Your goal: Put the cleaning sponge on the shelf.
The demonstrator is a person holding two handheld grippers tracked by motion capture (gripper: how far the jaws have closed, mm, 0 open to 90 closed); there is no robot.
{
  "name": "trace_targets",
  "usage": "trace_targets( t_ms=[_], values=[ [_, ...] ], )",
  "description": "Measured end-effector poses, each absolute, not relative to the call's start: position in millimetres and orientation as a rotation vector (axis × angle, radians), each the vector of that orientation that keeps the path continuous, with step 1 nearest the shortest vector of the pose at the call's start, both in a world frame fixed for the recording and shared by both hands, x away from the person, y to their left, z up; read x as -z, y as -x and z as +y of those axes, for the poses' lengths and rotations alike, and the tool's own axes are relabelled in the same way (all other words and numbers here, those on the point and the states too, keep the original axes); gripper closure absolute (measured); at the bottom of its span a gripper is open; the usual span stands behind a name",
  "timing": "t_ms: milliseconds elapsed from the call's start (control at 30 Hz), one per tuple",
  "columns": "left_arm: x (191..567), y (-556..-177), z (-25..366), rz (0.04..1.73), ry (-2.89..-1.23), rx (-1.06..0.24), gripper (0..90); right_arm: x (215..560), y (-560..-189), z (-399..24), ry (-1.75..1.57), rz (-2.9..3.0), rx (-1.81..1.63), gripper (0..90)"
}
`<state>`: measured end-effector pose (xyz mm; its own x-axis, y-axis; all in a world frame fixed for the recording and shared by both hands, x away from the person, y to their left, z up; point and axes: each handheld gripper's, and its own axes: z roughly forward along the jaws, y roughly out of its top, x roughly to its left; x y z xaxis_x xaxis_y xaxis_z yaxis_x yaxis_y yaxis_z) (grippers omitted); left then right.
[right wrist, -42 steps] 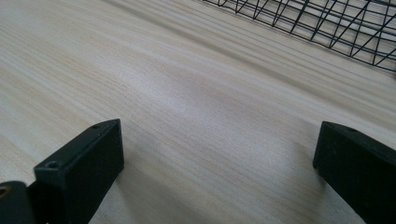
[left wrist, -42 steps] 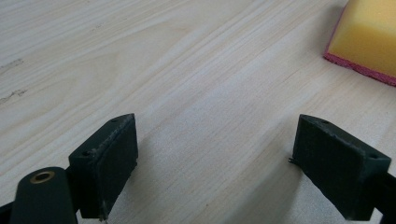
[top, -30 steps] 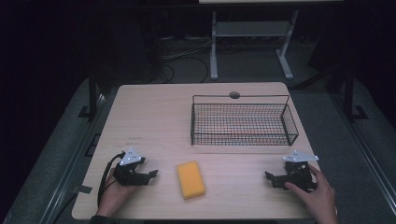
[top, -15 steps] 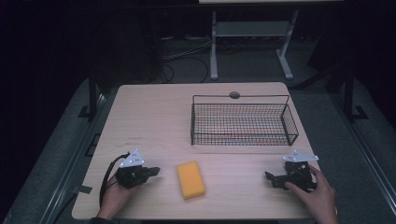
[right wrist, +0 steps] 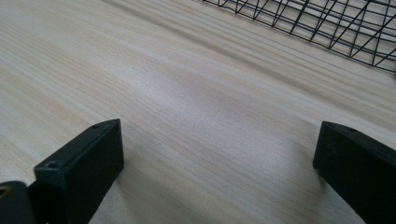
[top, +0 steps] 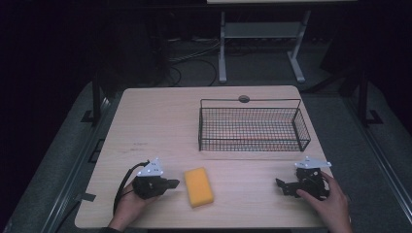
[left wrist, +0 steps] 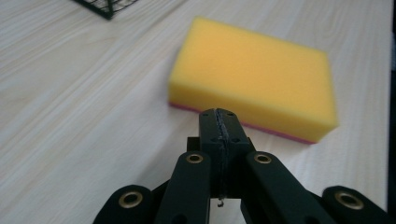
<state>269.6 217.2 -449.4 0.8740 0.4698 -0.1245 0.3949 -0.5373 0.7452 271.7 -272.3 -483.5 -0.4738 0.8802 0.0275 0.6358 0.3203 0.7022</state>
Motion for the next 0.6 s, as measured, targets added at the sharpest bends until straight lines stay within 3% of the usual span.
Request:
trace_targets(
  t_ms=[600],
  values=[
    [452.9,-286.6,201.3,0.649,-2.226,-0.154,89.7,483.5,-271.7,-272.2,-1.35,2.232,-0.937,1.2]
  ],
)
